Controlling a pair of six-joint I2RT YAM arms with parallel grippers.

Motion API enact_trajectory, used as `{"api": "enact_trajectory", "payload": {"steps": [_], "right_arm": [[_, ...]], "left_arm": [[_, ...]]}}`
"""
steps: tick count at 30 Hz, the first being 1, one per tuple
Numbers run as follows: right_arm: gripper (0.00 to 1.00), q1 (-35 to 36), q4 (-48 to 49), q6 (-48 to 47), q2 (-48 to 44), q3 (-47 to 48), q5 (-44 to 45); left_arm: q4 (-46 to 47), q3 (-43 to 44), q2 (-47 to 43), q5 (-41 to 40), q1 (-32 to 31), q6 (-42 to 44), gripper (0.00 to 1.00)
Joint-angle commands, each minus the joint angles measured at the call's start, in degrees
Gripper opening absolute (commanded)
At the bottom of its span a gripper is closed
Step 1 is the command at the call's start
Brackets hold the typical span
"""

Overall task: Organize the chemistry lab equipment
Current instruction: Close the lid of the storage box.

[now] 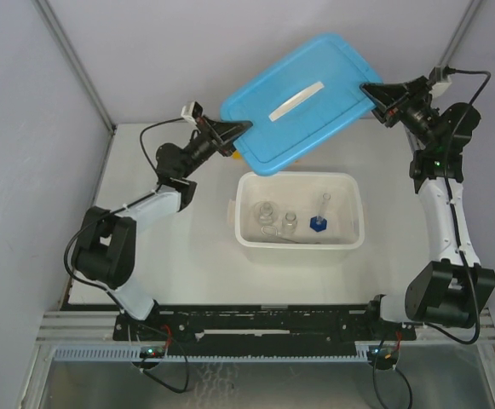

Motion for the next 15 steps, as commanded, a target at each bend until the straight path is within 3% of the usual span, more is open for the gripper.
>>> {"api": "enact_trajectory", "payload": {"steps": [1, 5, 10, 15], "right_arm": [[0.08, -1.4, -2.2, -4.8, -3.4, 0.6, 1.0], [0.35, -4.8, -10.2, -11.6, -6.4, 0.7, 1.0], [0.38, -11.5, -26.9, -24.7, -11.9, 1.2, 3.8], [0.41, -15.8, -39.0, -35.9, -15.1, 2.3, 10.2]], "left_arm": [[8.7, 2.8, 1.1, 1.2, 0.8, -4.9, 0.01], [10.6, 3.7, 1.6, 3.5, 2.7, -5.9, 0.0], [5.7, 8.9, 4.0, 12.1, 6.0, -5.2, 0.0], [-8.1, 14.7, 4.5, 22.3, 9.0, 2.4, 0.0]]}}
